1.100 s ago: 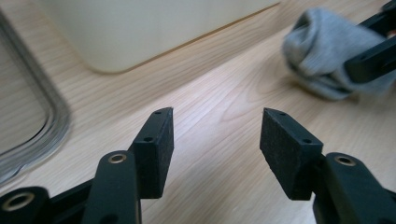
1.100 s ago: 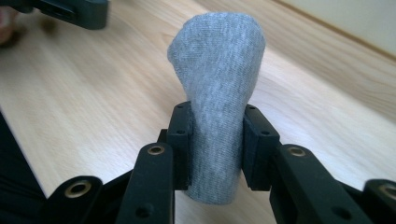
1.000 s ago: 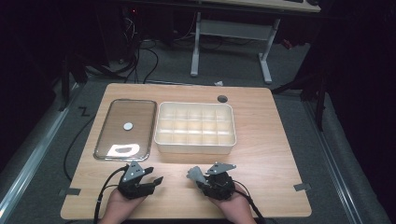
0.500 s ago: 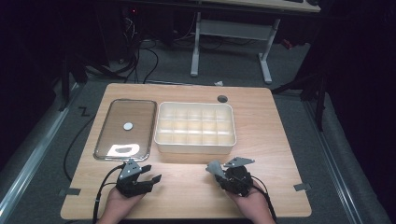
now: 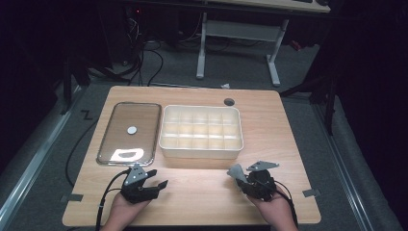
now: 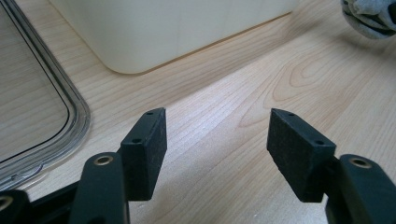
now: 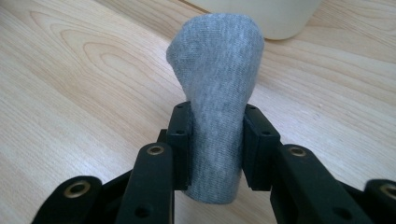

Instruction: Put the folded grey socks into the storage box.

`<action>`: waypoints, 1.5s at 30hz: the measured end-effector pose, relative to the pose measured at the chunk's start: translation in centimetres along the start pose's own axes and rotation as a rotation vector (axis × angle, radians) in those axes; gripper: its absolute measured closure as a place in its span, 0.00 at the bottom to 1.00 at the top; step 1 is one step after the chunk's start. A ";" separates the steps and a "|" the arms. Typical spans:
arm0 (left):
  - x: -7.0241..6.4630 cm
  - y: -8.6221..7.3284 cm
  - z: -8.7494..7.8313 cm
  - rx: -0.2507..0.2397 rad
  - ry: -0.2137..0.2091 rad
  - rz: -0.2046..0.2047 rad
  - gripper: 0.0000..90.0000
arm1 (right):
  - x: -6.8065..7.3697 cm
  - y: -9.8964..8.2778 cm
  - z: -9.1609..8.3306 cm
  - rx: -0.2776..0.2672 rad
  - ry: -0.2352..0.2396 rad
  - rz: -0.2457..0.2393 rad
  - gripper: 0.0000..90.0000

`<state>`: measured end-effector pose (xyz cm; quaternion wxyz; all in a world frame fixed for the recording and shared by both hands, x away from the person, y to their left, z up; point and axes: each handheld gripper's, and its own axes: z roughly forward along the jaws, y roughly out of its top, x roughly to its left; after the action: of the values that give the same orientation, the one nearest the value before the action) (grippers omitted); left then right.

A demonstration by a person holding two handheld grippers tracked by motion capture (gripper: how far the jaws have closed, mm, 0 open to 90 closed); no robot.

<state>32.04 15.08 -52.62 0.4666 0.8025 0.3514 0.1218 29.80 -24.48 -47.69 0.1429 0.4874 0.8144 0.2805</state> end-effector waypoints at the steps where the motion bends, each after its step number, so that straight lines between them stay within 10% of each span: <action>1: 0.0 0.0 0.0 0.008 -0.005 0.004 0.42 | -0.1 -0.1 -0.1 0.003 0.002 -0.001 0.77; 31: 0.3 0.0 -0.3 -0.008 -0.013 -0.023 0.37 | -1.5 5.4 -4.0 0.013 -0.006 -0.059 0.77; 45: 0.0 0.0 -0.7 -0.014 -0.032 0.005 0.36 | -2.8 10.1 -2.8 0.063 0.058 -0.029 0.77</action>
<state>31.69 15.55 -52.22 0.4776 0.8019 0.3408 0.1126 36.95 -24.12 -39.55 0.1077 0.4713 0.8338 0.2666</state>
